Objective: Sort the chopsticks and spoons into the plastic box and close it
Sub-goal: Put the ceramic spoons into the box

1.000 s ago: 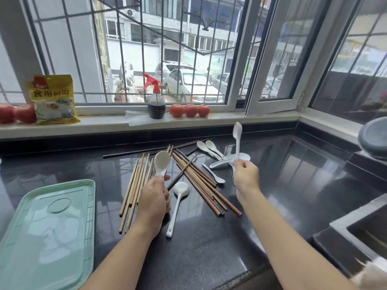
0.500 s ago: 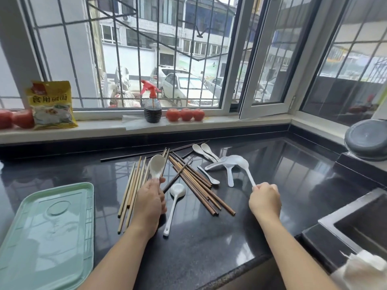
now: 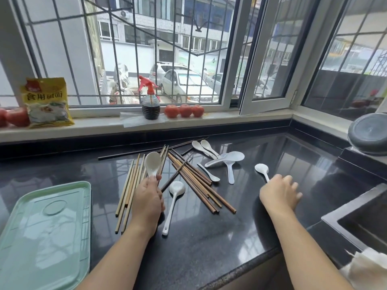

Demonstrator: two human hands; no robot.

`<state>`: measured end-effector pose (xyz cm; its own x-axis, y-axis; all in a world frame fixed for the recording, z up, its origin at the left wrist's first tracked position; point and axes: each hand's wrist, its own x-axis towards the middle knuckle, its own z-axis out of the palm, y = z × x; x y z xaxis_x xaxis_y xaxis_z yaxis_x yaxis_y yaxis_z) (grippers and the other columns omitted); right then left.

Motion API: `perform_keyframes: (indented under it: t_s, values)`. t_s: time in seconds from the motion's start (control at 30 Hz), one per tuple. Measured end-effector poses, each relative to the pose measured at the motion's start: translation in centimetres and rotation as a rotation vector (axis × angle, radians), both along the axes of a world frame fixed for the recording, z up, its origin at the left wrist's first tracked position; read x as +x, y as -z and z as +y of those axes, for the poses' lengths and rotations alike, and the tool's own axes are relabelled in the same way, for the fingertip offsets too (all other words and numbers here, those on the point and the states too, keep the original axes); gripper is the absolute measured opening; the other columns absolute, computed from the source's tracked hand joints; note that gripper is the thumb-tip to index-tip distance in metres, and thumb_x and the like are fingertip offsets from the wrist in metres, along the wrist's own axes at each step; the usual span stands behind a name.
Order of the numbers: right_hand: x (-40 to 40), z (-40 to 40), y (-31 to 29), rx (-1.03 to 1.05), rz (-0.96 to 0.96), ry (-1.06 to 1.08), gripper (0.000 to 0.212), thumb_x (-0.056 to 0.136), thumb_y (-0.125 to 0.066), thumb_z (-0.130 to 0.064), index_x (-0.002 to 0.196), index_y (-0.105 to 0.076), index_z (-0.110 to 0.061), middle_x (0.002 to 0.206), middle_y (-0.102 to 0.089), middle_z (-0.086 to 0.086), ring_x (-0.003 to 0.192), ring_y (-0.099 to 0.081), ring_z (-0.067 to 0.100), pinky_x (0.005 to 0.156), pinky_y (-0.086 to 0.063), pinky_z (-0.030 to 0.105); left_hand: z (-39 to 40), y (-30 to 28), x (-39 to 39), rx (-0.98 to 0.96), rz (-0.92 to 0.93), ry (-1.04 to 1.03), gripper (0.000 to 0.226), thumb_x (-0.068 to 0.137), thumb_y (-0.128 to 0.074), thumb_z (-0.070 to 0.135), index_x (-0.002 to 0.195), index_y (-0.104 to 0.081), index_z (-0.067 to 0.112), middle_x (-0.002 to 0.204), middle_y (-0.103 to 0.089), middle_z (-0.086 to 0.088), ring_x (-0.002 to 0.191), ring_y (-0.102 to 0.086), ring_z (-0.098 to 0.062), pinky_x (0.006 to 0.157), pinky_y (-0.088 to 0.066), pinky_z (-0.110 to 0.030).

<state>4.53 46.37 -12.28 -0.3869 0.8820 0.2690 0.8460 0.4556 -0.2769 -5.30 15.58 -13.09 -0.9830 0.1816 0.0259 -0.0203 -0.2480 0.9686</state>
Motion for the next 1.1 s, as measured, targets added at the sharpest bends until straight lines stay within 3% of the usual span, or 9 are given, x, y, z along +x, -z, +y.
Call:
perform_keyframes:
  t_s: [0.17, 0.3, 0.43, 0.57, 0.7, 0.83, 0.93, 1.0, 1.1]
  values:
    - [-8.5, -0.4, -0.5, -0.015, 0.038, -0.444, 0.044, 0.093, -0.042, -0.013, 0.134, -0.057, -0.015, 0.142, -0.048, 0.012, 0.127, -0.043, 0.036, 0.106, -0.034, 0.042, 0.8, 0.1, -0.5, -0.050, -0.006, -0.043, 0.041, 0.112, -0.035, 0.029, 0.112, -0.054, -0.006, 0.053, -0.035, 0.005, 0.046, -0.029, -0.014, 0.044, -0.025, -0.027]
    - [-14.9, 0.0, -1.1, 0.013, -0.182, -0.671, 0.042, 0.098, -0.037, -0.022, 0.137, -0.052, -0.021, 0.152, -0.041, 0.003, 0.141, -0.032, 0.031, 0.112, -0.035, 0.043, 1.0, 0.0, -0.8, -0.039, -0.028, -0.029, 0.040, 0.112, -0.035, 0.029, 0.111, -0.055, -0.005, 0.053, -0.032, 0.005, 0.046, -0.025, -0.012, 0.044, -0.021, -0.027]
    - [-18.6, -0.6, -2.3, 0.057, -0.218, -0.675, 0.030, 0.102, -0.038, -0.031, 0.116, -0.061, -0.017, 0.127, -0.063, 0.008, 0.121, -0.046, 0.035, 0.095, -0.042, 0.043, 1.0, -0.1, -0.8, -0.015, -0.045, -0.038, 0.038, 0.112, -0.036, 0.029, 0.113, -0.057, -0.002, 0.053, -0.031, 0.005, 0.044, -0.025, -0.012, 0.042, -0.023, -0.025]
    - [-20.8, -1.7, -2.6, 0.092, -0.388, -0.648, 0.034, 0.101, -0.048, -0.039, 0.124, -0.062, -0.017, 0.128, -0.061, 0.008, 0.126, -0.041, 0.033, 0.106, -0.037, 0.047, 1.0, 0.1, -1.1, -0.004, -0.066, -0.036, 0.038, 0.112, -0.036, 0.030, 0.113, -0.057, -0.002, 0.053, -0.030, 0.006, 0.042, -0.024, -0.010, 0.044, -0.024, -0.025]
    - [-21.4, -3.0, -2.1, 0.190, -0.345, -0.577, 0.024, 0.095, -0.060, -0.023, 0.118, -0.060, -0.018, 0.125, -0.061, 0.010, 0.123, -0.045, 0.032, 0.103, -0.039, 0.044, 1.0, 0.0, -1.0, 0.009, -0.067, -0.034, 0.037, 0.112, -0.036, 0.029, 0.113, -0.057, -0.001, 0.054, -0.029, 0.004, 0.044, -0.023, -0.012, 0.049, -0.024, -0.028]
    - [-21.5, -4.2, -2.7, -0.005, -0.155, -0.478, 0.021, 0.091, -0.064, -0.016, 0.111, -0.061, -0.014, 0.119, -0.065, 0.012, 0.121, -0.051, 0.033, 0.101, -0.042, 0.041, 0.9, 0.2, -1.0, 0.007, -0.052, -0.031, 0.035, 0.112, -0.036, 0.030, 0.112, -0.058, 0.002, 0.055, -0.029, 0.002, 0.045, -0.024, -0.013, 0.048, -0.025, -0.029]
    - [-21.2, -4.7, -4.1, -0.154, 0.103, -0.445, 0.011, 0.090, -0.068, -0.018, 0.099, -0.066, -0.012, 0.106, -0.070, 0.011, 0.106, -0.062, 0.032, 0.085, -0.050, 0.038, 0.8, 0.2, -0.9, 0.020, -0.051, -0.023, 0.034, 0.112, -0.036, 0.029, 0.112, -0.059, 0.004, 0.055, -0.030, 0.002, 0.045, -0.024, -0.013, 0.042, -0.024, -0.025]
    - [-20.0, -5.6, -5.7, -0.389, 0.372, -0.451, 0.010, 0.092, -0.068, -0.022, 0.093, -0.070, -0.012, 0.097, -0.072, 0.008, 0.090, -0.067, 0.026, 0.071, -0.049, 0.032, 0.7, 0.1, -1.0, 0.034, -0.061, -0.014, 0.033, 0.112, -0.036, 0.029, 0.111, -0.059, 0.005, 0.056, -0.029, 0.002, 0.046, -0.023, -0.012, 0.039, -0.024, -0.024]
    - [-15.6, -10.1, -7.4, -0.937, 0.719, -0.547, 0.009, 0.095, -0.069, -0.021, 0.098, -0.069, -0.013, 0.085, -0.068, 0.004, 0.071, -0.057, 0.015, 0.062, -0.043, 0.028, 0.7, 0.1, -1.0, 0.047, -0.060, 0.004, 0.033, 0.113, -0.036, 0.030, 0.108, -0.058, 0.005, 0.056, -0.029, 0.003, 0.046, -0.023, -0.012, 0.039, -0.023, -0.023]
